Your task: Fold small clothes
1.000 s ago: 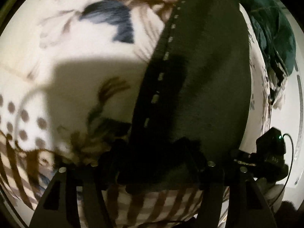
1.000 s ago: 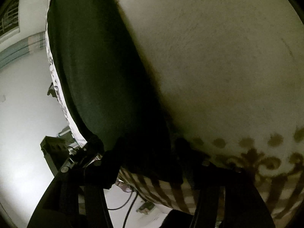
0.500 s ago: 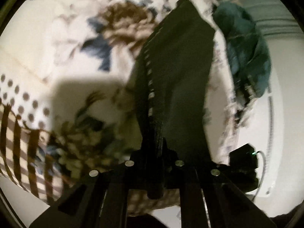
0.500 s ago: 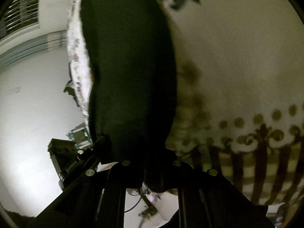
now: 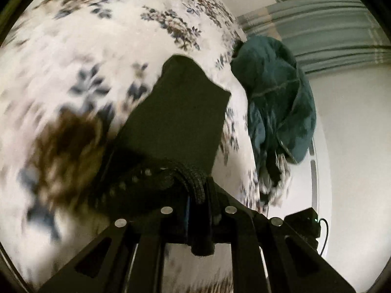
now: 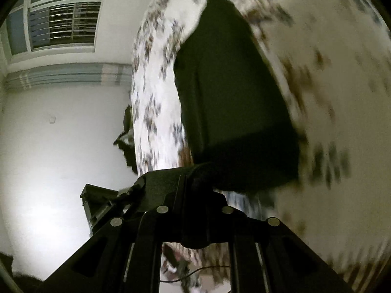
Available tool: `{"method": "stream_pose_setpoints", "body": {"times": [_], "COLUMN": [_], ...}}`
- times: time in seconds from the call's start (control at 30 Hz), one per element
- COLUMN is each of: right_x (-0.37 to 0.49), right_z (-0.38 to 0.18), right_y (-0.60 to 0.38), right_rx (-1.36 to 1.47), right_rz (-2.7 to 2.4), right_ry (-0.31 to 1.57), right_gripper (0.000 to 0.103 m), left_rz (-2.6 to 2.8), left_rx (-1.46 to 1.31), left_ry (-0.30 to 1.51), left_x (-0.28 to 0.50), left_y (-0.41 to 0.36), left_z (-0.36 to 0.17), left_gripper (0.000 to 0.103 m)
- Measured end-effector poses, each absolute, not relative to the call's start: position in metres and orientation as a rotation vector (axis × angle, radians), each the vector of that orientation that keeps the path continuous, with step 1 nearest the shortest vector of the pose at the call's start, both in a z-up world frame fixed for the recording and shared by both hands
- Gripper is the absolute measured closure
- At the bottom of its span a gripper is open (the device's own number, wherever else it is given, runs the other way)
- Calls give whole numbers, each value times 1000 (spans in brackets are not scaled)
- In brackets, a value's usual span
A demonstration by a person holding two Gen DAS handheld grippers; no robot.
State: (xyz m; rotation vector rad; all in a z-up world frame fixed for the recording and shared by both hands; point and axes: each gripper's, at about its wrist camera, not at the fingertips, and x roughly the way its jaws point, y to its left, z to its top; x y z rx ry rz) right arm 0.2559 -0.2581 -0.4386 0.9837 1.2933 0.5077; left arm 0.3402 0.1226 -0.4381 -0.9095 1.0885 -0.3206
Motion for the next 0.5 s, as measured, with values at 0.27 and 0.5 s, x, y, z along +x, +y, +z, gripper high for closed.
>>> {"method": "stream_pose_setpoints", "body": {"times": [0.27, 0.5], "right_x": [424, 554], "right_z": [-462, -479], "right_y": [-247, -254], "right_rx": [961, 982], "right_rz": [411, 303], "right_ry": [1223, 1207], "right_gripper": [92, 92], "left_rz": [-341, -366], "left_rx": [-846, -797], "left_ry": [1115, 1206], "left_x": [501, 620], "left_y": [111, 103], "left_z": [-463, -497], "left_gripper": [94, 93]}}
